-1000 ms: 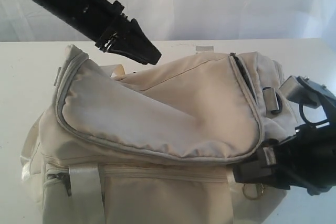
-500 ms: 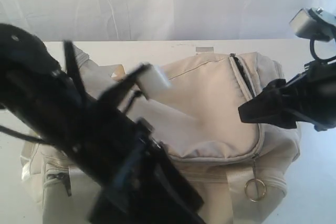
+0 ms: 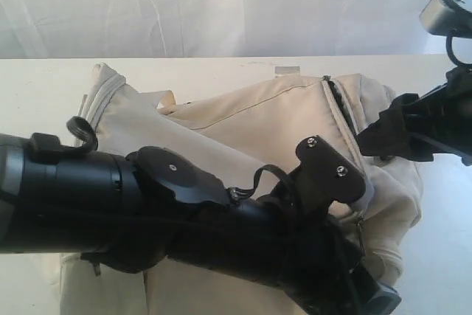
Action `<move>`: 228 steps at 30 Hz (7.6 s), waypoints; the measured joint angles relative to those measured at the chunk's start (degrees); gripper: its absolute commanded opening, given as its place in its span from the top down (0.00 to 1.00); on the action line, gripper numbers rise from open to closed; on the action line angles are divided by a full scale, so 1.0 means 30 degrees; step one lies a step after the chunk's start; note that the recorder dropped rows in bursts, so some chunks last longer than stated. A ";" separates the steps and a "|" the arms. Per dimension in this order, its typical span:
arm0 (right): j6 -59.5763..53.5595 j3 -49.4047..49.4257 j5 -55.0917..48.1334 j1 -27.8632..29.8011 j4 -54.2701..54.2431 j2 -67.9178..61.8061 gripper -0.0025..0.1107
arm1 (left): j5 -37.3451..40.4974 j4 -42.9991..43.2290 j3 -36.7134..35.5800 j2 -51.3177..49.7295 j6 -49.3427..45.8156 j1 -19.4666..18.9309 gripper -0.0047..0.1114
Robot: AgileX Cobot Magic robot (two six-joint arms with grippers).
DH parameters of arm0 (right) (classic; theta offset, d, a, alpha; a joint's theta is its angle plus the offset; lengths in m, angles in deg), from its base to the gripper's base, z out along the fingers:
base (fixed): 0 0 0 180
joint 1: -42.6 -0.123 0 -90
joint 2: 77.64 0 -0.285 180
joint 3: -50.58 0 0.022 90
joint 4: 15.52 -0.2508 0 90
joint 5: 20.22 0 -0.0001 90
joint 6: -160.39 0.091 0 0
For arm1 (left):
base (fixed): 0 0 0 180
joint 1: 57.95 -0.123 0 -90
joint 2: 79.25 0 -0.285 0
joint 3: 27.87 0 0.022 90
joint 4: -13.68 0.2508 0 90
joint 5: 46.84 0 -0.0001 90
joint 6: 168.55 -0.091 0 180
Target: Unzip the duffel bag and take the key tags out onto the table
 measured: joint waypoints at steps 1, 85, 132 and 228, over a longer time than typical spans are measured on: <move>0.0013 0.0000 0.0000 0.0000 0.0000 0.0000 0.48 | 0.0000 -0.0095 0.0222 -0.0111 -0.0036 0.0000 0.45; -0.1548 0.0438 -0.0652 0.0000 -0.2842 -0.2006 0.48 | -0.0983 0.0903 -0.0715 0.1589 0.5428 0.0042 0.83; -0.2309 0.0484 -0.0759 0.0000 -0.3055 -0.4322 0.98 | 0.5129 1.1183 -0.1654 0.3279 1.2512 -0.3589 0.96; -0.7942 -0.3501 0.1955 -0.7165 -0.1806 -0.0634 0.44 | 1.4241 2.5394 -0.1654 1.3038 2.0698 -1.3494 0.96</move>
